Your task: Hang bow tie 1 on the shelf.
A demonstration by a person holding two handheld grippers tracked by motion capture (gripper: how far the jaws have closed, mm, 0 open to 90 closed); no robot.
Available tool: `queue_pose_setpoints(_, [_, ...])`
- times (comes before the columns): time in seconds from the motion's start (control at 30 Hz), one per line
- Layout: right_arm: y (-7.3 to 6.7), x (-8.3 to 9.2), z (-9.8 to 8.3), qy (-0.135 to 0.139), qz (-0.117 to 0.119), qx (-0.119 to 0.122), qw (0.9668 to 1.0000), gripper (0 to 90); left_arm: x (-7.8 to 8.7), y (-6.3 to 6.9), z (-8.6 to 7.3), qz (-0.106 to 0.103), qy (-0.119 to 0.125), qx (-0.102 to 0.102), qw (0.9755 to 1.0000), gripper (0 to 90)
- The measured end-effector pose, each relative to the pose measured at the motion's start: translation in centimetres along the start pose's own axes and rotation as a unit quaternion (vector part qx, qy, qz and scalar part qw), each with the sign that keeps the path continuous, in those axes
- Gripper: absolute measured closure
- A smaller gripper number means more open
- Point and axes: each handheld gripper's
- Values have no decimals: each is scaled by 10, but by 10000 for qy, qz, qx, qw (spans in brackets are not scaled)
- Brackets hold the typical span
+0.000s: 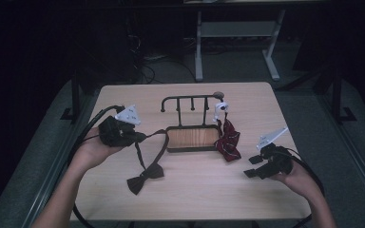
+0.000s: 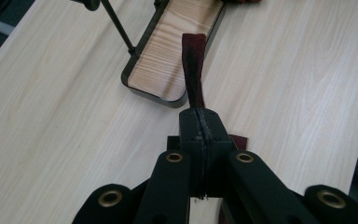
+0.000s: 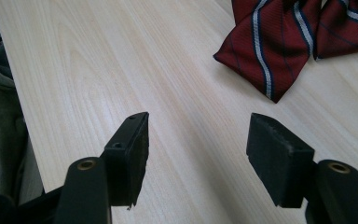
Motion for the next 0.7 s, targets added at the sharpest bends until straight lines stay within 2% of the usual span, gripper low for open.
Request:
queue_pose_setpoints(0.37, [0,1,0,3,-34,31,10000,386,3,-12,16,83,-122,-28,9999,897])
queue_pose_setpoints(0.7, [0,3,-1,22,-32,26,10000,386,4,-18,26,119,-150,-19,9998,898])
Point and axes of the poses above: each handheld gripper's, and its own axes: x roughly backward along the jaws, z roughly out of its top, y roughly to its right, and after that the axes turned 2 degrees about x, right-handed
